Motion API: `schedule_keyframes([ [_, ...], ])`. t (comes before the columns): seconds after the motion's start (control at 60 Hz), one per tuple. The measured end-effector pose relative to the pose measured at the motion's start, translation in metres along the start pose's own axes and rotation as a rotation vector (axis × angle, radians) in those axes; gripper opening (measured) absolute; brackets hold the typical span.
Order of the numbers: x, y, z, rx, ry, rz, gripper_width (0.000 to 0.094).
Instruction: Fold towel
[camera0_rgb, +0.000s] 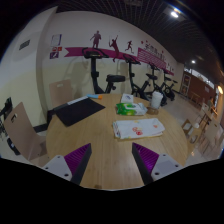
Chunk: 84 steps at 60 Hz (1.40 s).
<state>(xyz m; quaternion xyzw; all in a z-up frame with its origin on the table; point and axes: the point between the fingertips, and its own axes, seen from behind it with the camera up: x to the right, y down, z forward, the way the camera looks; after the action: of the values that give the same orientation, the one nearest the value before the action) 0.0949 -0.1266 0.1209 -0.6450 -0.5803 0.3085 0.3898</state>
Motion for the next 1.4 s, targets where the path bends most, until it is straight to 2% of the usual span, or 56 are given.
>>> schedule_keyframes([
  [0.35,0.027,-0.006,0.144,-0.011,-0.039,0.000,0.0855],
  [0.633,0.031,-0.001,0.236,-0.073,-0.073,-0.047,0.0834],
  [0.683,0.030,0.005,0.244,-0.095,-0.074,-0.068,0.0797],
  [0.783,0.021,0.005,0.250,-0.106,-0.108,-0.047,0.0364],
  [0.85,0.029,0.005,0.257,-0.117,-0.055,-0.098,0.0075],
  [0.867,0.031,0.005,0.255,-0.125,-0.047,-0.110,0.0044],
  [0.933,0.022,0.008,0.250,-0.170,-0.065,-0.102,0.0032],
  [1.0,-0.007,0.006,0.233,-0.221,-0.181,0.011,0.0030],
  [1.05,-0.018,-0.004,0.220,-0.237,-0.224,0.067,0.0029],
  [1.25,-0.026,-0.074,0.170,-0.190,-0.363,0.290,0.0030],
  [1.4,0.024,-0.102,0.172,-0.156,-0.334,0.384,0.0031],
])
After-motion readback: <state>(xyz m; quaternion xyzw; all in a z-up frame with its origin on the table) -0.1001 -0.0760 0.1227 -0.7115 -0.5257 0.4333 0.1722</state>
